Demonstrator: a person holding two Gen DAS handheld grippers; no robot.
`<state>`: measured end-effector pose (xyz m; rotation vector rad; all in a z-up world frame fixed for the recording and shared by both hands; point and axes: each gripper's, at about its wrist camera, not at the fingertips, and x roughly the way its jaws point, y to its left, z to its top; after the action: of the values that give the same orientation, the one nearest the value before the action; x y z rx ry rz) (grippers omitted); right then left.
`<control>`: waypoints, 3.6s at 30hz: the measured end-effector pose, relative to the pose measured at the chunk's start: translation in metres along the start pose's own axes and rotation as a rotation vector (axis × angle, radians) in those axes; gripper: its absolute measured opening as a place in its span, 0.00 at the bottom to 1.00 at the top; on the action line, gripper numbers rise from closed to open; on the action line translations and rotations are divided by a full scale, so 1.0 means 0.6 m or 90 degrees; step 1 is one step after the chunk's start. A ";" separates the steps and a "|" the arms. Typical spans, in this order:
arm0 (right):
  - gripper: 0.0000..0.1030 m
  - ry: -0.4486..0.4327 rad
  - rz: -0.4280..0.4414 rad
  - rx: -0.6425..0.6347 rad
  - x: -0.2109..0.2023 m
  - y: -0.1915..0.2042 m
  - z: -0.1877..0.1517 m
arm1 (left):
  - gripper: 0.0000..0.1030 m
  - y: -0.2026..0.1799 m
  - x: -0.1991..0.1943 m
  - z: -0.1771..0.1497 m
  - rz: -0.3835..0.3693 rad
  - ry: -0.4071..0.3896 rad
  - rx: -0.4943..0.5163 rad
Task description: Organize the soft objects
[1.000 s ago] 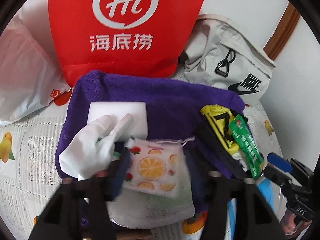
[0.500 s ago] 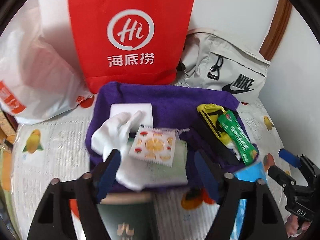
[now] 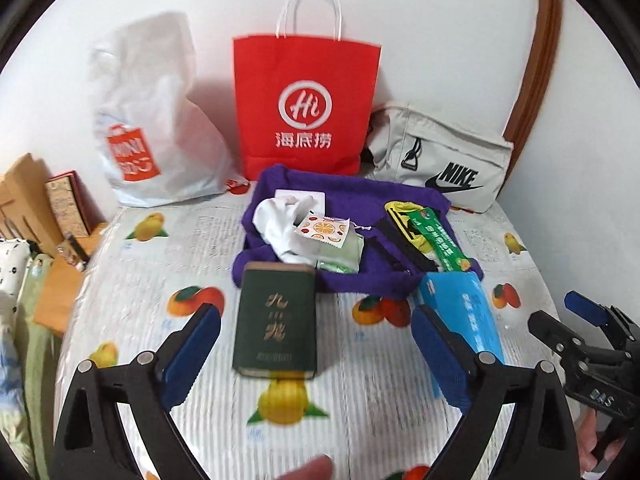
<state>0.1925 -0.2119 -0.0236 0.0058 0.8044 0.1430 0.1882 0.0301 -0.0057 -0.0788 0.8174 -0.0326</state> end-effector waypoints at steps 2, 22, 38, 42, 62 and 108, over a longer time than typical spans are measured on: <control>0.87 -0.002 0.001 0.003 -0.020 0.003 -0.016 | 0.94 0.000 -0.031 -0.018 0.007 -0.014 0.004; 0.98 -0.096 -0.014 -0.024 -0.222 0.046 -0.170 | 0.94 -0.036 -0.230 -0.191 0.005 -0.077 0.026; 0.98 -0.116 -0.007 -0.003 -0.281 0.023 -0.220 | 0.94 -0.051 -0.282 -0.222 0.030 -0.103 0.038; 0.98 -0.116 -0.009 -0.002 -0.283 0.023 -0.222 | 0.94 -0.050 -0.279 -0.222 0.030 -0.099 0.034; 0.98 -0.119 -0.013 -0.016 -0.285 0.035 -0.224 | 0.94 -0.041 -0.297 -0.226 0.027 -0.105 0.026; 0.98 -0.121 -0.016 -0.016 -0.289 0.029 -0.227 | 0.94 -0.031 -0.298 -0.226 0.038 -0.105 0.021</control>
<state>-0.0265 -0.2241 0.0074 -0.0148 0.6132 0.1275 -0.0330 0.0144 0.0332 -0.0255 0.6535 0.0165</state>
